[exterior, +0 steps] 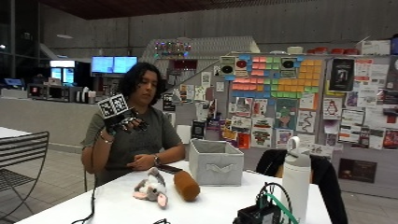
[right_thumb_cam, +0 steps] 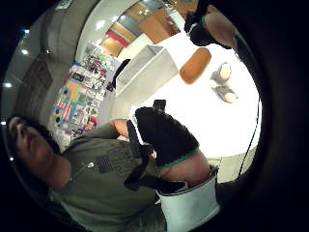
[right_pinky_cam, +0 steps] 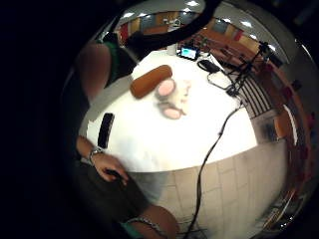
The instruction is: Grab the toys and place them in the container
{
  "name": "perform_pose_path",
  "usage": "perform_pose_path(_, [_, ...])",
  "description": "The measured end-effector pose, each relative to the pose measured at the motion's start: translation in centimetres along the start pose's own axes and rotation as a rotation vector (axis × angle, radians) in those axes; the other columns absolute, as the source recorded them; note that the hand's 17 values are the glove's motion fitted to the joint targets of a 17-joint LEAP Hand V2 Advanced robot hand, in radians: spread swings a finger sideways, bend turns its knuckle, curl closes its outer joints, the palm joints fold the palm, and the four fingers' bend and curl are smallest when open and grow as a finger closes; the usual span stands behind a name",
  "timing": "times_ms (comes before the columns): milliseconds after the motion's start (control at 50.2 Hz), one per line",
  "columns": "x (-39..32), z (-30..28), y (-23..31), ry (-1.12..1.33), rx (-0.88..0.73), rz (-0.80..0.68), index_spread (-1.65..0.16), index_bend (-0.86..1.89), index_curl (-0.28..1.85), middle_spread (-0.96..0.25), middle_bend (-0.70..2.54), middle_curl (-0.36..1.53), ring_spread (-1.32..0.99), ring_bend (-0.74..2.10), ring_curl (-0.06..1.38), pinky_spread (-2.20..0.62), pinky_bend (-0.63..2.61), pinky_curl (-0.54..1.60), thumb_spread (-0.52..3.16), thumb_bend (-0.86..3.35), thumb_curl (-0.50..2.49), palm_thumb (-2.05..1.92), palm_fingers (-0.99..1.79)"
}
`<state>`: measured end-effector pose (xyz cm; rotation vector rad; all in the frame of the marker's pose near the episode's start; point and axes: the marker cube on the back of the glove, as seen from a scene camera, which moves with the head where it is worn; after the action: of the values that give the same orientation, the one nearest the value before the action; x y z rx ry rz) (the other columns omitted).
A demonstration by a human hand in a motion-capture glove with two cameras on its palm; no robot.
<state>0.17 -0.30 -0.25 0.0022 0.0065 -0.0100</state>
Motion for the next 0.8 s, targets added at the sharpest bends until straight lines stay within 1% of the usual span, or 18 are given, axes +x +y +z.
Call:
perform_pose_path(120, [0.1, -0.3, -0.5, 0.006, -0.012, 0.001, -0.24, 0.21, 0.11, -0.09, 0.25, 0.08, -0.15, 0.4, 0.13, -0.03, 0.46, 0.16, 0.79, -0.03, 0.04, -0.05, 0.63])
perform_pose_path(279, [0.0, 0.3, -1.2, -0.004, -0.02, -0.005, -0.32, 0.2, 0.16, -0.13, 0.25, 0.12, -0.22, 0.42, 0.15, -0.04, 0.48, 0.2, 1.07, -0.03, 0.08, -0.05, 0.59])
perform_pose_path(458, [0.5, 1.0, -2.3, -0.01, -0.049, -0.012, -0.36, 0.19, 0.2, -0.14, 0.25, 0.16, -0.25, 0.44, 0.16, -0.05, 0.49, 0.22, 1.21, -0.03, 0.12, -0.04, 0.57])
perform_pose_path(598, [1.0, 2.0, -4.9, -0.038, -0.026, -0.018, -0.37, 0.19, 0.22, -0.15, 0.25, 0.19, -0.27, 0.45, 0.17, -0.05, 0.5, 0.24, 1.26, -0.03, 0.15, -0.04, 0.56])
perform_pose_path(717, [0.9, 5.1, -8.6, -0.008, -0.045, -0.001, -0.38, 0.19, 0.25, -0.16, 0.26, 0.21, -0.27, 0.46, 0.18, -0.05, 0.5, 0.25, 1.28, -0.02, 0.17, -0.02, 0.55])
perform_pose_path(797, [0.8, 8.5, -12.0, 0.037, -0.087, -0.003, -0.38, 0.17, 0.25, -0.17, 0.23, 0.22, -0.27, 0.44, 0.18, -0.06, 0.55, 0.27, 1.26, -0.02, 0.2, -0.01, 0.46])
